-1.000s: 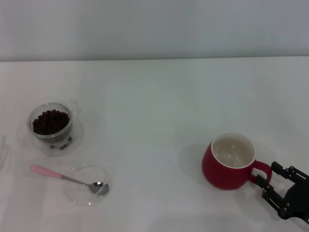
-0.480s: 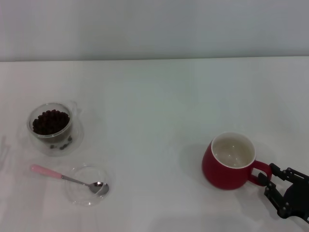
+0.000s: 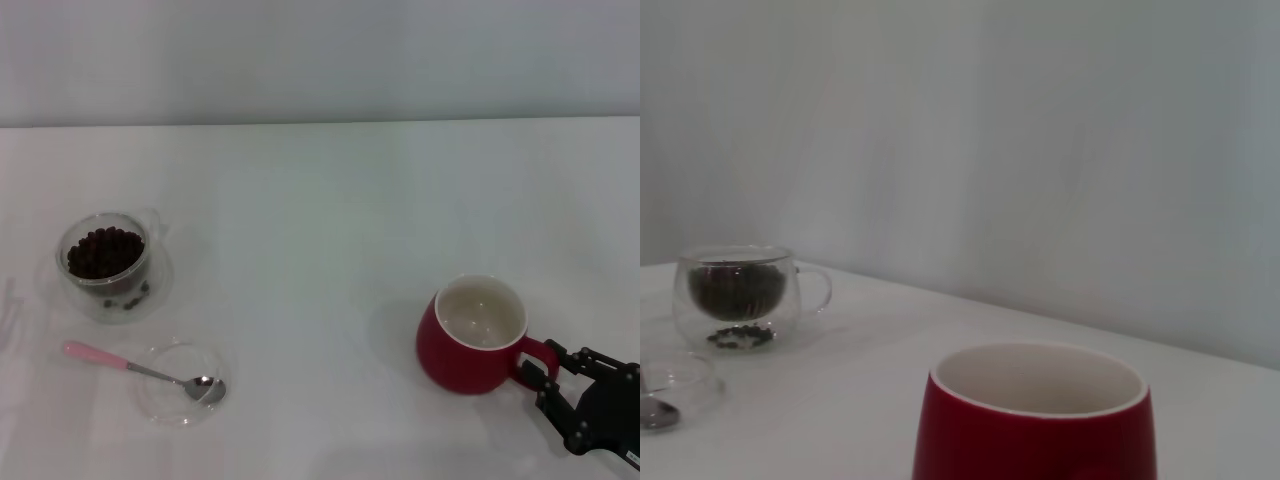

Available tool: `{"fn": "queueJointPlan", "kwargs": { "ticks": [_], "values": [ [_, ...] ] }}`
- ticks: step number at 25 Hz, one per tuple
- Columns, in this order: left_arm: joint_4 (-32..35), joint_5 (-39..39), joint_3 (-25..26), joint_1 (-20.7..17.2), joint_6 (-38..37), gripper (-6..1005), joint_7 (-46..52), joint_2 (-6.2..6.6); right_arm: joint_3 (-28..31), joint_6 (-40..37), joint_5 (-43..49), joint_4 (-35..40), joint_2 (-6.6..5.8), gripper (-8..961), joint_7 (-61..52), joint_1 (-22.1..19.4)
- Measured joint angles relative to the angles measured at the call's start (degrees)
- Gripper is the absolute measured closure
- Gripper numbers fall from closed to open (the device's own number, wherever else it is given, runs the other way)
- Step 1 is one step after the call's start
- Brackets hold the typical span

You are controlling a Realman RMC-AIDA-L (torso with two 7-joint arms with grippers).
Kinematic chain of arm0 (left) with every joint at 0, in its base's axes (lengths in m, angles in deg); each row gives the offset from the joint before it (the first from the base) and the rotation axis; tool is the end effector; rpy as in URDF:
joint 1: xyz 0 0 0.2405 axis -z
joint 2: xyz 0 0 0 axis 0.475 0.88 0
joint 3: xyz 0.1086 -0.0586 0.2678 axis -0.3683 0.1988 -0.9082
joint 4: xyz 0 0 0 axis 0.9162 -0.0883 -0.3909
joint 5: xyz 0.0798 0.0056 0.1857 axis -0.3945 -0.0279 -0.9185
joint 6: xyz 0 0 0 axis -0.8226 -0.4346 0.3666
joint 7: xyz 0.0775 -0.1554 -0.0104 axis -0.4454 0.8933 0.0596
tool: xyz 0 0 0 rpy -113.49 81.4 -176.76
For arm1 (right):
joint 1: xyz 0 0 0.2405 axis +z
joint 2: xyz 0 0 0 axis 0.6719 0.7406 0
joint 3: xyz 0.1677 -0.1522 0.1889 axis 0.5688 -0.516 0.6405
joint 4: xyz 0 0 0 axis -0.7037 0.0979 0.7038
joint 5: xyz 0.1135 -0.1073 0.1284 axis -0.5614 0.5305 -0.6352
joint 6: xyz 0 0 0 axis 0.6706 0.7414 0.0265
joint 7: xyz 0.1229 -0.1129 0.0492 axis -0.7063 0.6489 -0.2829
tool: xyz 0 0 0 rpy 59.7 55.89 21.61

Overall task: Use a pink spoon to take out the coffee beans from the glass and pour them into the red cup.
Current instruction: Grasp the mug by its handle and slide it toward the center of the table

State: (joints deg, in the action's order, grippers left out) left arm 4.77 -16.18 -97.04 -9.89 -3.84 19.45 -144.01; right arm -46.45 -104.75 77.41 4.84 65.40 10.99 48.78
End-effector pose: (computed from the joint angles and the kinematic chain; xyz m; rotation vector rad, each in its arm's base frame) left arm -0.3873 0.2910 0.0028 -1.3711 -0.4774 -0.6906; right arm 0.3968 0.2053 -0.0687 -2.1221 0.5085 0.6322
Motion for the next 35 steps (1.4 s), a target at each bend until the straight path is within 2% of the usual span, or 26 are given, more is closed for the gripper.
{"fn": "queueJointPlan", "kwargs": {
  "ticks": [9,15,35],
  "values": [
    [0.0,0.0,0.28,0.07,0.09,111,0.0,0.0,-0.22,-0.47,1.52,0.37,0.0,677,0.15,0.74],
    [0.24,0.0,0.34,0.07,0.1,111,0.0,0.0,-1.42,-0.41,1.57,0.71,-0.07,745,0.12,1.38],
    [1.32,0.0,0.27,-1.2,0.26,111,0.0,-0.09,-10.63,2.84,1.55,8.84,0.28,738,-1.22,2.2]
  ]
}}
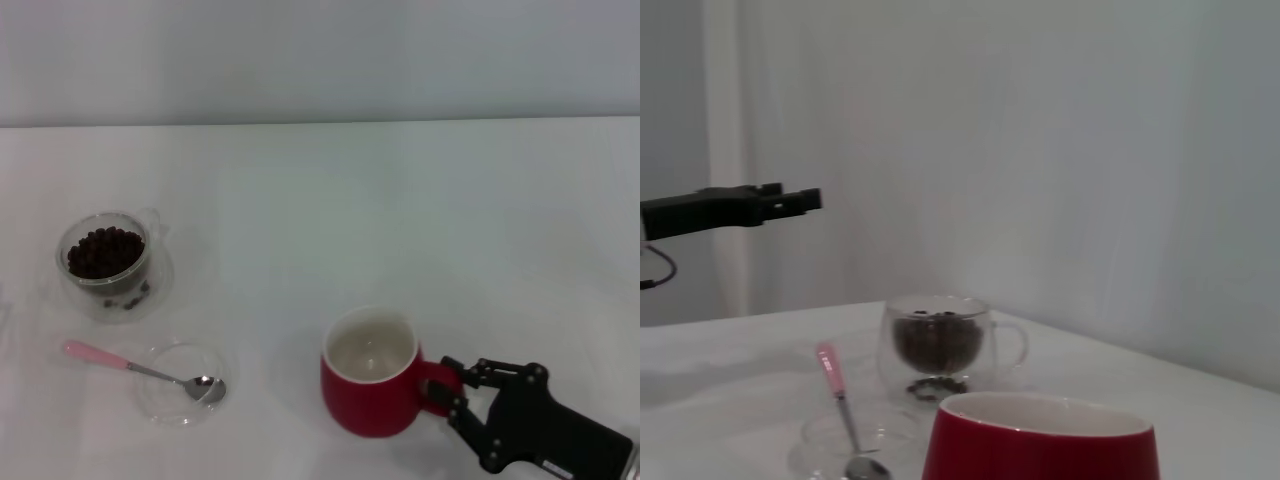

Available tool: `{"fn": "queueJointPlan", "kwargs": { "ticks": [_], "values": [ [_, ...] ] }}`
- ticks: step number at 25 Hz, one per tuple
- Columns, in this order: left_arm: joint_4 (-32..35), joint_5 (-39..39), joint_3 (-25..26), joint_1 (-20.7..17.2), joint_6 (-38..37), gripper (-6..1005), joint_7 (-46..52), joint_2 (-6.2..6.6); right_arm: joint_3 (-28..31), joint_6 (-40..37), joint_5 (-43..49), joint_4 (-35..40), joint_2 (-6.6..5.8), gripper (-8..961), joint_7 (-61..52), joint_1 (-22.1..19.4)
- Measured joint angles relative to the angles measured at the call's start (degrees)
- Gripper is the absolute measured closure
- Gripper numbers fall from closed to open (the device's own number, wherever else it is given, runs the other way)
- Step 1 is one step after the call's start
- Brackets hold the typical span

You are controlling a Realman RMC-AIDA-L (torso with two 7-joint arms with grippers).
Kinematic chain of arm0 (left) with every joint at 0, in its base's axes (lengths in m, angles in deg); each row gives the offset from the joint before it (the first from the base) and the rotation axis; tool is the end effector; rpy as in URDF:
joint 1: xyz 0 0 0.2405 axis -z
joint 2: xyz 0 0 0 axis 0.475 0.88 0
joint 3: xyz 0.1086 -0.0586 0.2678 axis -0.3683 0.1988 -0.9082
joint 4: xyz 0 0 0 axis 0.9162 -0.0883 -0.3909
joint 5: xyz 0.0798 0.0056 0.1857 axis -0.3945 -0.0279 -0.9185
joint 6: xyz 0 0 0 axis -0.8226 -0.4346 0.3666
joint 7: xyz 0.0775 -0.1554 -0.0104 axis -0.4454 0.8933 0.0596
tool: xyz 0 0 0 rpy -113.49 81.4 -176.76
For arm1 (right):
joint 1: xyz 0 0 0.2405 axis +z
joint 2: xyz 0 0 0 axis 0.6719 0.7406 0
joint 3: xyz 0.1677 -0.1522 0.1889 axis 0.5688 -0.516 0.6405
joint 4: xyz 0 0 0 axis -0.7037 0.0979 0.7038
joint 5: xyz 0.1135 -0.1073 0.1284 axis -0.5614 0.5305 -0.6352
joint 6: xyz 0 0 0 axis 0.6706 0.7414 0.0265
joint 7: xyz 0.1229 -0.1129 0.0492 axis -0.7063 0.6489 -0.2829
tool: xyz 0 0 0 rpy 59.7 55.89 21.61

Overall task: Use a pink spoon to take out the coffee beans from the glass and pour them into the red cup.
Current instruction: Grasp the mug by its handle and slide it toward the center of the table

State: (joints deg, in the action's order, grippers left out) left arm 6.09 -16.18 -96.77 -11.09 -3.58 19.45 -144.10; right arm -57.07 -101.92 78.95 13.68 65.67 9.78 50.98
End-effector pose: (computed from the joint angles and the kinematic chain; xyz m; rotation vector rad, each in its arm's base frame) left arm -0.3937 0.2853 0.0072 -1.3585 -0.4724 -0.6677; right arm 0.3464 0.2162 -0.1042 -2.3360 0.3729 0.7730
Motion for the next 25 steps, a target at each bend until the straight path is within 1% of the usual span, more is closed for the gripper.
{"fn": "queueJointPlan", "kwargs": {
  "ticks": [9,17,25],
  "values": [
    [0.0,0.0,0.02,-0.71,-0.03,111,0.0,0.0,-4.07,2.67,-0.01,3.73,0.09,734,-0.02,0.18],
    [0.0,0.0,0.03,-1.17,-0.08,111,0.0,0.06,-5.79,2.78,0.0,3.73,-0.05,730,0.46,0.41],
    [0.0,0.0,-0.14,-1.29,-0.16,112,-0.01,0.09,-5.94,4.07,0.02,3.13,-0.21,726,0.51,0.72]
  ]
}}
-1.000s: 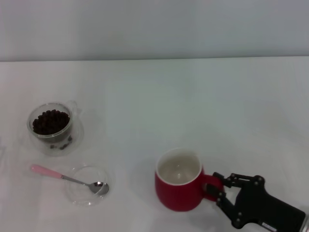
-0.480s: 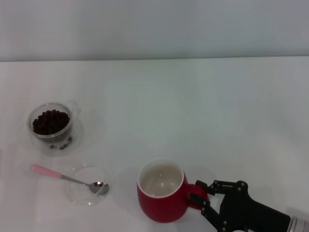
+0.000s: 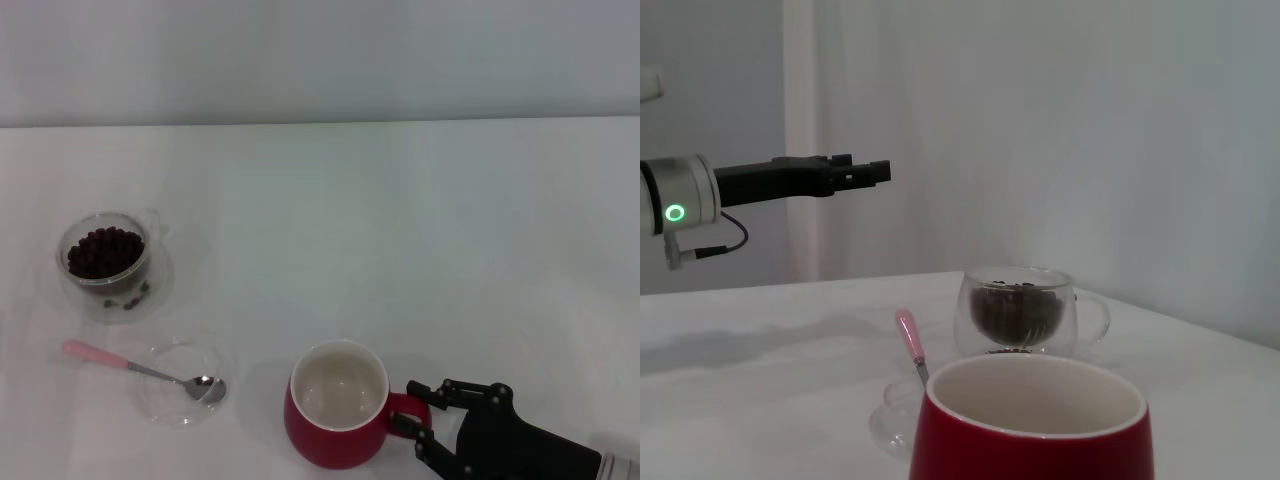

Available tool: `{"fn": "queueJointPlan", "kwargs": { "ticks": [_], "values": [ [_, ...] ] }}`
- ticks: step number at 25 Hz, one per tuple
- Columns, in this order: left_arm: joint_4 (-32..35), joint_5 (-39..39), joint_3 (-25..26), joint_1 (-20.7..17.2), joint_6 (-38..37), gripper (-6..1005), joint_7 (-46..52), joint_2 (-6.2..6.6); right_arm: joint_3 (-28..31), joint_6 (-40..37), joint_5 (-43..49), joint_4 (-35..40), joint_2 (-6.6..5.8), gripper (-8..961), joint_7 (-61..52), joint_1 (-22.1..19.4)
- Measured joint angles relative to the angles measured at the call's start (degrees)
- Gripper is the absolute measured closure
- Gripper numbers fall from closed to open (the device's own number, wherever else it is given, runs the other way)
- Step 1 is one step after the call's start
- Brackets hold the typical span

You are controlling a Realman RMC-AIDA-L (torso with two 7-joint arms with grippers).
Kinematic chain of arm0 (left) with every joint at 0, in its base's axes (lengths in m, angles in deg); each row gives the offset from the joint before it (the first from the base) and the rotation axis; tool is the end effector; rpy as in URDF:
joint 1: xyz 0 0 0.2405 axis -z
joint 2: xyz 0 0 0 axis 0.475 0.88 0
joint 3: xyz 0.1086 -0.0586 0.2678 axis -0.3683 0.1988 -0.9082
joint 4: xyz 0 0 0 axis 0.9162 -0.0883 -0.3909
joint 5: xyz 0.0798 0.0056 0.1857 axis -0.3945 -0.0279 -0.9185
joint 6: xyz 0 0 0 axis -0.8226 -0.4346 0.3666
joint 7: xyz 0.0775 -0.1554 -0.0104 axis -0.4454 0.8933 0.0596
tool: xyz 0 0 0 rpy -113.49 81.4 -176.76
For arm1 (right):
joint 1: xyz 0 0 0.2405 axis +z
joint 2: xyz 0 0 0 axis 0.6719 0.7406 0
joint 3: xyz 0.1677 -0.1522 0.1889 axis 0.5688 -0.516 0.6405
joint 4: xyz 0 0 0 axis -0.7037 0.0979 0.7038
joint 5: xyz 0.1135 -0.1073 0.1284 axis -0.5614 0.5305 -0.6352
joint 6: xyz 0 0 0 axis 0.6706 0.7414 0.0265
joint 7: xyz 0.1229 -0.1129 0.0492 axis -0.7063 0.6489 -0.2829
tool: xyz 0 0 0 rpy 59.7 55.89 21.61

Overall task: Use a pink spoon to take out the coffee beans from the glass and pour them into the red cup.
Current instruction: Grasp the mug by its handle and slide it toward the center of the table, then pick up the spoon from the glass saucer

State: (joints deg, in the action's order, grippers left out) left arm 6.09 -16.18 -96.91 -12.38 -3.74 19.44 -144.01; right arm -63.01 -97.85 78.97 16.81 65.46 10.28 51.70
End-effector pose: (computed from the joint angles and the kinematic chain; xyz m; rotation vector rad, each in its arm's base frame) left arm -0.3998 0.2764 0.0078 -1.3531 -0.4827 -0.6503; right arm 0.3369 0.2119 -0.1231 -2.4473 0.3252 0.7462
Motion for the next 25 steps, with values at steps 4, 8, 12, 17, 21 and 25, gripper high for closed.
{"fn": "queueJointPlan", "kwargs": {
  "ticks": [4,8,12,17,21,25],
  "values": [
    [0.0,0.0,-0.01,-0.03,-0.05,112,-0.01,0.0,-0.02,-0.15,0.0,-0.28,-0.21,707,-0.15,0.26],
    [0.0,0.0,-0.08,-0.21,-0.27,112,-0.01,0.0,0.23,-0.9,-0.01,-0.83,-0.31,638,-0.4,0.17],
    [0.0,0.0,-0.09,-0.53,-0.31,112,0.0,-0.06,0.56,-5.06,-0.31,-2.95,-0.59,533,-0.44,-0.32],
    [-0.16,-0.17,-0.18,-0.94,-0.51,112,0.13,-0.15,2.53,-16.49,-0.77,-9.83,-0.88,361,-0.5,0.12],
    [-0.46,-0.33,-0.18,-1.25,-0.93,111,0.89,-0.19,7.57,-25.53,-0.81,-14.1,-2.11,232,-0.5,0.27],
    [-1.02,-0.81,-1.2,-3.45,-4.06,111,12.21,-0.4,16.45,-31.87,-0.83,-15.61,-4.66,217,-0.48,0.26]
  ]
}}
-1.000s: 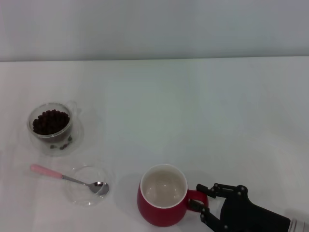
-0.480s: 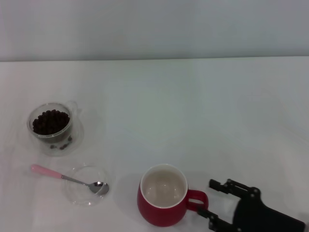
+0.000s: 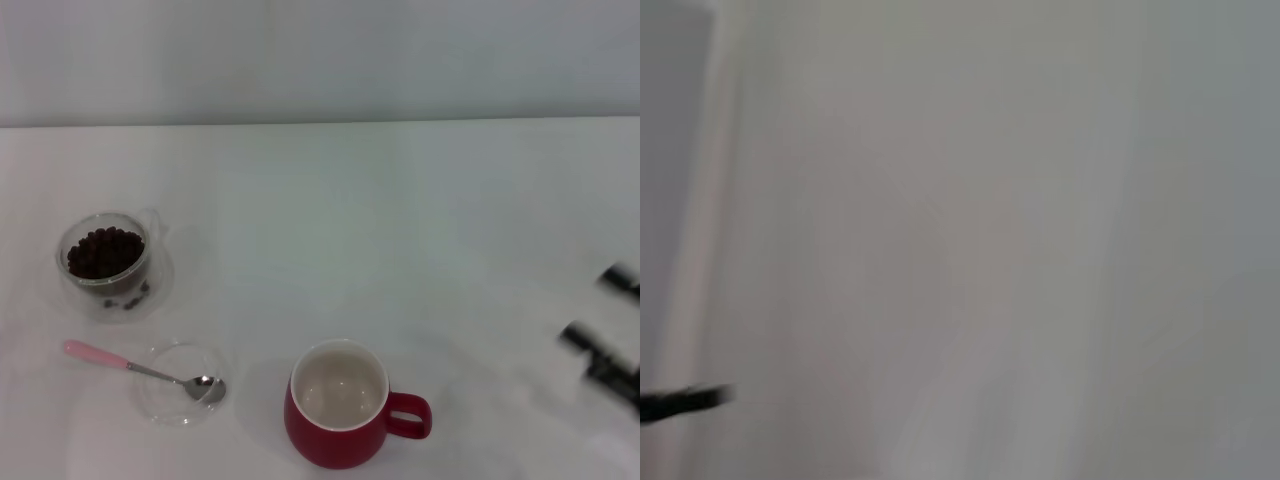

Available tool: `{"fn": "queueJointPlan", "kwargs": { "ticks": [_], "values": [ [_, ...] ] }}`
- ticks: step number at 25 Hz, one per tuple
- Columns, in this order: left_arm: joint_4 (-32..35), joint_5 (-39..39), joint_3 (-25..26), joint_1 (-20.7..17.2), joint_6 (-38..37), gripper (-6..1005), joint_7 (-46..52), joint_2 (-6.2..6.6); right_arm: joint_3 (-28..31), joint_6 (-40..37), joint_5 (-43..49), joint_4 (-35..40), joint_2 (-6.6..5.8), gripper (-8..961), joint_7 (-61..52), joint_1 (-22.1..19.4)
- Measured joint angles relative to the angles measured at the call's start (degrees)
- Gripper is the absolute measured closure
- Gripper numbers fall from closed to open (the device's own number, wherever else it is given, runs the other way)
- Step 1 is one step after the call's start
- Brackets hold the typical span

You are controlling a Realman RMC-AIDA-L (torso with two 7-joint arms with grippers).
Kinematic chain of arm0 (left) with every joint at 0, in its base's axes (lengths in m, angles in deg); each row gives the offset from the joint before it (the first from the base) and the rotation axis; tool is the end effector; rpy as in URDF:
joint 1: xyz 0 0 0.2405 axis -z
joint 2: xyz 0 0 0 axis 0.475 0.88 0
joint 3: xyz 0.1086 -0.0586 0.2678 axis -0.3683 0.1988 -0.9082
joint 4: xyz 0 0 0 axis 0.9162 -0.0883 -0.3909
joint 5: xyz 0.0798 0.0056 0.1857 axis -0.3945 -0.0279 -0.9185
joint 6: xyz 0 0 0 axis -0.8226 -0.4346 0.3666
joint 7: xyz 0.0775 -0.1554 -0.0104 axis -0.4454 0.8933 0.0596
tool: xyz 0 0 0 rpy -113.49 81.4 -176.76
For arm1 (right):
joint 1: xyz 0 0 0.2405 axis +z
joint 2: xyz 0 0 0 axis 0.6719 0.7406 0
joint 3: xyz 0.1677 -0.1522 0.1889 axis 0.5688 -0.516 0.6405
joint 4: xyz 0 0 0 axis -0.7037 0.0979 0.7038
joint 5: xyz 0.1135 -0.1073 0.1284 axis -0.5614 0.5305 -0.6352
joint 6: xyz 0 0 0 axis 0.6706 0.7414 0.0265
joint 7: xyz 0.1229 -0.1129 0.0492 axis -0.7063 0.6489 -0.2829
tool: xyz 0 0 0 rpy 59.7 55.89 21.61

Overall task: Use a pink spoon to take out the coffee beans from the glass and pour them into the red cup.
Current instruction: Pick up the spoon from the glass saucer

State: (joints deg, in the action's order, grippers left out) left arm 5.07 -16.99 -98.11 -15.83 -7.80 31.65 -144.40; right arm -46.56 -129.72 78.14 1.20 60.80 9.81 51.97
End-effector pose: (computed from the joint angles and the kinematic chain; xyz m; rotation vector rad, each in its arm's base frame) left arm -0.4013 0.2485 0.0035 -1.3087 -0.6318 -0.8362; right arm 0.3547 0.2025 -0.0053 -2.1097 0.2110 1.0029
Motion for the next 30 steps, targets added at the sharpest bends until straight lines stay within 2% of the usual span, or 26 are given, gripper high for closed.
{"fn": "queueJointPlan", "kwargs": {
  "ticks": [2,3,4,9,13,16,20,30],
  "values": [
    [-1.01,-0.08,-1.09,-0.48,-1.28,111,4.73,-0.03,3.68,-1.44,0.0,-0.04,-1.23,217,-0.03,0.13],
    [-1.85,-0.1,-1.63,-0.58,-2.1,111,7.05,-0.03,6.81,-2.27,0.03,-0.04,-2.46,217,-0.22,0.62],
    [-2.6,-0.14,-2.25,-0.71,-3.0,111,9.43,-0.04,6.81,-2.27,0.03,-0.04,-2.46,217,-0.22,0.62],
    [-5.65,-1.23,-8.17,-1.09,-5.15,111,22.69,-0.29,15.08,-2.48,0.03,-0.08,-5.18,217,-1.57,1.9],
    [-8.08,-1.47,-12.18,-0.29,-4.14,111,30.63,-0.31,20.23,-2.24,0.03,0.06,-6.24,217,-1.59,2.54],
    [-9.05,-1.64,-13.41,-0.12,-1.74,111,36.14,-0.31,23.16,-1.52,0.03,0.02,-6.44,217,-1.55,2.79],
    [-8.41,-2.59,-15.23,0.06,2.88,112,44.15,-0.04,26.13,-0.38,0.06,0.18,-6.02,217,-1.14,2.78],
    [-5.72,-7.92,-16.08,2.97,8.05,118,51.32,0.09,26.42,0.82,0.12,0.69,-5.05,218,-1.02,3.07]
  ]
}}
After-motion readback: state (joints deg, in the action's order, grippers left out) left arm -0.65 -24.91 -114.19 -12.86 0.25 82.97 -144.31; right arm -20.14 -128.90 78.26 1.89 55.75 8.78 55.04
